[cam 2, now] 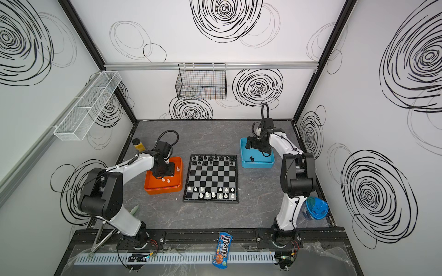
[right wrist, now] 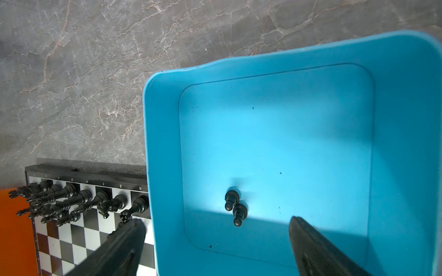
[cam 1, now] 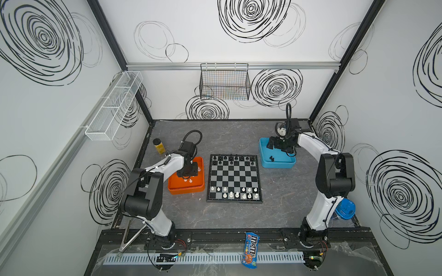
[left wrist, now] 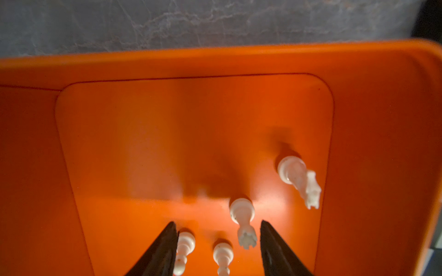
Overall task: Set up the chess pieces on the board
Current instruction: 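Lower the left gripper onto a white pawn in the orange tray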
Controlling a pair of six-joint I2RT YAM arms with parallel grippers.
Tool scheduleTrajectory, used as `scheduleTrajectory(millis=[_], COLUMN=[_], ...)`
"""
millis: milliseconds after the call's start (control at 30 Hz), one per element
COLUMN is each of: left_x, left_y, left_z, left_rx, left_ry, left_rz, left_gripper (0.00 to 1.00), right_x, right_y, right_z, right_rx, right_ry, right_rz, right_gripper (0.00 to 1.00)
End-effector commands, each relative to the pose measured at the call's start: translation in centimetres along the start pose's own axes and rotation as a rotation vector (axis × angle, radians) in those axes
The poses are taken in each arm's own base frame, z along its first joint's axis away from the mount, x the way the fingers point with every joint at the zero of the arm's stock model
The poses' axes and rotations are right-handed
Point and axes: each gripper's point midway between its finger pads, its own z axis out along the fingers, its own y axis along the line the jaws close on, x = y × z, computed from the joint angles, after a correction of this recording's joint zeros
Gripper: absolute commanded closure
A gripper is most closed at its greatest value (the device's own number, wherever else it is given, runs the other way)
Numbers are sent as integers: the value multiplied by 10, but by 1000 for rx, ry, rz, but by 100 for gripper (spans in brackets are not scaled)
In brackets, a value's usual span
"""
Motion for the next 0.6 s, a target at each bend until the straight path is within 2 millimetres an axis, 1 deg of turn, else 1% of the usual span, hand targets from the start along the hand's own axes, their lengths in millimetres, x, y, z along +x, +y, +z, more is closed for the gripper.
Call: scheduleTrajectory(millis=[0, 367, 567], left_x=[-10, -17, -17], left_y=[-5, -13, -18], left_z=[0, 1, 2], left_rx=[8, 17, 16], left_ry=[-21, -36, -31], left_rz=[14, 30, 48], left_gripper=[45, 55, 62], right_x=[-3, -4, -4], right_y=[-3, -4, -4], right_z=[-2, -2, -1], right_rx=[10, 14, 14], right_ry=[-7, -8, -7], right_rz=[-6, -7, -7], right_gripper=[2, 2, 2])
